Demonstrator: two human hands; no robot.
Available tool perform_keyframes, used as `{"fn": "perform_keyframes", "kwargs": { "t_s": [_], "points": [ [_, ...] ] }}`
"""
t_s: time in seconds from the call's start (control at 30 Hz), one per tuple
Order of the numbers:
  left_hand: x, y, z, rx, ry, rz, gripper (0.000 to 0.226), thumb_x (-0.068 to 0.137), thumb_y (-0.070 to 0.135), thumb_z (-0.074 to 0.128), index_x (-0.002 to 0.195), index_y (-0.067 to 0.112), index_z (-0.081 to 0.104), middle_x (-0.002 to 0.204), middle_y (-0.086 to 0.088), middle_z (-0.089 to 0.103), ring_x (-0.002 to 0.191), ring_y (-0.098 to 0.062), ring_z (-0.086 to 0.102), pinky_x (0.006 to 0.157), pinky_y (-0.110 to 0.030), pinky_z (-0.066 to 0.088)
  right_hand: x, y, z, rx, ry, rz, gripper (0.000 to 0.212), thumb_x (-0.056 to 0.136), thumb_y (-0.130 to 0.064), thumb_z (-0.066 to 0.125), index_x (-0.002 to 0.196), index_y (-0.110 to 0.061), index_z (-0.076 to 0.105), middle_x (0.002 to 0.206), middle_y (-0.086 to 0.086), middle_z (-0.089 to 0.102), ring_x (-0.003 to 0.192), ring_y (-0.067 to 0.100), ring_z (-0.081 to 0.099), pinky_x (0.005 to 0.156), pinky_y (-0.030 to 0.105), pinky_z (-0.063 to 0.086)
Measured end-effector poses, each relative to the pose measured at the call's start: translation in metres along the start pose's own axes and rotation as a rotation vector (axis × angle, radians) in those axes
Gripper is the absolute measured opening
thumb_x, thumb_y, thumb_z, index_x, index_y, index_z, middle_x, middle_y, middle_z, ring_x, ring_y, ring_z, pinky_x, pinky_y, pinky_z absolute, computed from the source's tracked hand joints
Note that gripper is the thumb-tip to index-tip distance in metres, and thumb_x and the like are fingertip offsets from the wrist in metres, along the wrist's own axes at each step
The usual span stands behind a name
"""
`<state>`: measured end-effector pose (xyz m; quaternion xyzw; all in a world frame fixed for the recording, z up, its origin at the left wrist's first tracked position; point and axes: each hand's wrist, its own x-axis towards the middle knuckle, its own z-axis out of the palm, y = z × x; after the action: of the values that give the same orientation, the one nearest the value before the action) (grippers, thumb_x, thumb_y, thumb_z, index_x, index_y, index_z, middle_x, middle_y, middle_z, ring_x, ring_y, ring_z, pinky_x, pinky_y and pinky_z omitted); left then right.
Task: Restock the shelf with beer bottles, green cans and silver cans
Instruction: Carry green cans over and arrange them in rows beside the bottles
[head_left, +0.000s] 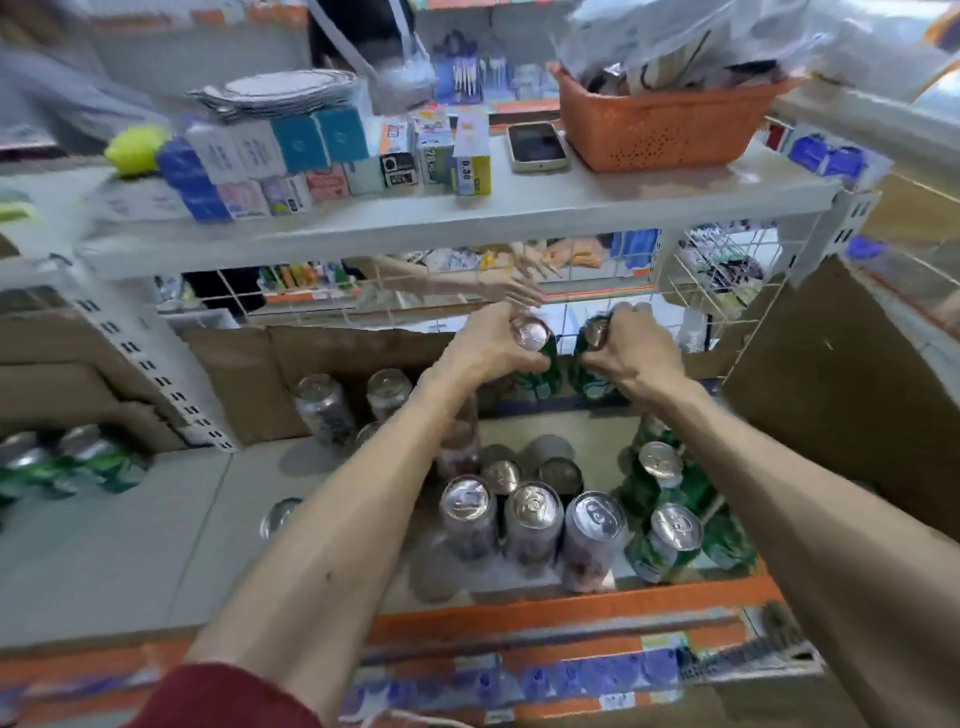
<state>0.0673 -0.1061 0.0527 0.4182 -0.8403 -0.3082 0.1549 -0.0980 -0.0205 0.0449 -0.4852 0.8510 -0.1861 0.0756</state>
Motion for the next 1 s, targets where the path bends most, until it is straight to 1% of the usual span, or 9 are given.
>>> {"fn": "perform_keyframes", "kwargs": {
  "t_s": [0.07, 0.1, 0.27, 0.37, 0.5, 0.67, 0.77, 0.83, 1.0],
  "points": [
    [-0.015, -0.004, -0.034, 0.000, 0.094, -0.012, 0.037, 0.068, 0.035, 0.084, 0.093, 0.019, 0.062, 0.083, 0.006, 0.061, 0.071, -0.006, 0.056, 0.055, -0.013, 0.038, 0.000, -0.028, -0.014, -0.007, 0.025, -0.060, 0.039, 0.076, -0.032, 0.075, 0.102, -0.009, 0.058, 0.101, 0.017, 0.063, 0.082, 0.034, 0.064, 0.069, 0.040, 0.054],
    [-0.024, -0.007, -0.052, 0.001, 0.140, -0.025, 0.037, 0.069, 0.035, 0.084, 0.094, 0.020, 0.061, 0.085, 0.006, 0.060, 0.071, -0.006, 0.055, 0.055, -0.013, 0.036, -0.002, -0.042, -0.019, -0.008, 0.044, -0.101, 0.045, 0.075, -0.032, 0.075, 0.109, -0.009, 0.057, 0.103, 0.017, 0.063, 0.087, 0.035, 0.064, 0.071, 0.041, 0.055],
    [-0.080, -0.048, -0.127, -0.007, 0.316, -0.211, 0.058, 0.071, 0.034, 0.085, 0.118, 0.012, 0.057, 0.107, 0.001, 0.059, 0.095, -0.016, 0.055, 0.073, -0.025, 0.039, -0.026, -0.119, -0.029, -0.019, 0.062, -0.248, 0.039, 0.081, -0.030, 0.074, 0.107, -0.005, 0.059, 0.114, 0.021, 0.058, 0.104, 0.037, 0.059, 0.082, 0.042, 0.049],
    [-0.128, -0.078, -0.164, 0.001, 0.430, -0.280, 0.034, 0.071, 0.032, 0.084, 0.093, 0.019, 0.061, 0.098, 0.002, 0.058, 0.092, -0.016, 0.055, 0.073, -0.025, 0.038, -0.040, -0.166, -0.021, 0.049, 0.010, -0.333, 0.041, 0.078, -0.035, 0.076, 0.102, -0.007, 0.058, 0.105, 0.018, 0.062, 0.094, 0.034, 0.064, 0.069, 0.038, 0.049],
    [-0.201, -0.115, -0.204, -0.001, 0.478, -0.374, 0.024, 0.075, 0.032, 0.082, 0.076, 0.028, 0.058, 0.092, 0.005, 0.059, 0.087, -0.014, 0.055, 0.062, -0.026, 0.038, -0.070, -0.228, 0.002, 0.141, -0.048, -0.415, 0.044, 0.074, -0.031, 0.077, 0.105, -0.006, 0.057, 0.102, 0.014, 0.060, 0.090, 0.031, 0.060, 0.070, 0.034, 0.045],
    [-0.292, -0.174, -0.243, -0.047, 0.563, -0.475, 0.027, 0.071, 0.033, 0.083, 0.080, 0.024, 0.060, 0.091, 0.005, 0.060, 0.082, -0.014, 0.057, 0.064, -0.027, 0.041, -0.132, -0.312, 0.038, 0.124, -0.085, -0.489, 0.034, 0.074, -0.024, 0.078, 0.093, -0.005, 0.057, 0.093, 0.013, 0.059, 0.078, 0.028, 0.054, 0.064, 0.031, 0.037],
    [-0.349, -0.211, -0.266, -0.068, 0.571, -0.516, 0.028, 0.071, 0.032, 0.083, 0.080, 0.020, 0.059, 0.080, 0.003, 0.062, 0.067, -0.015, 0.057, 0.063, -0.032, 0.049, -0.174, -0.358, 0.063, 0.141, -0.101, -0.512, 0.030, 0.075, -0.017, 0.076, 0.089, 0.001, 0.057, 0.089, 0.015, 0.060, 0.076, 0.030, 0.055, 0.064, 0.037, 0.044],
    [-0.384, -0.238, -0.281, -0.074, 0.594, -0.536, 0.030, 0.070, 0.033, 0.084, 0.086, 0.018, 0.063, 0.083, -0.001, 0.066, 0.068, -0.017, 0.059, 0.067, -0.036, 0.054, -0.203, -0.387, 0.077, 0.166, -0.132, -0.519, 0.029, 0.075, -0.018, 0.077, 0.083, -0.003, 0.053, 0.082, 0.012, 0.058, 0.075, 0.030, 0.056, 0.063, 0.036, 0.045],
    [-0.444, -0.295, -0.308, -0.096, 0.598, -0.559, 0.038, 0.071, 0.035, 0.084, 0.087, 0.004, 0.069, 0.084, -0.002, 0.062, 0.067, -0.013, 0.053, 0.057, -0.026, 0.041, -0.255, -0.448, 0.114, 0.179, -0.170, -0.557, 0.022, 0.081, -0.020, 0.073, 0.085, -0.007, 0.056, 0.088, 0.013, 0.062, 0.074, 0.030, 0.058, 0.062, 0.033, 0.043]
  ]
}}
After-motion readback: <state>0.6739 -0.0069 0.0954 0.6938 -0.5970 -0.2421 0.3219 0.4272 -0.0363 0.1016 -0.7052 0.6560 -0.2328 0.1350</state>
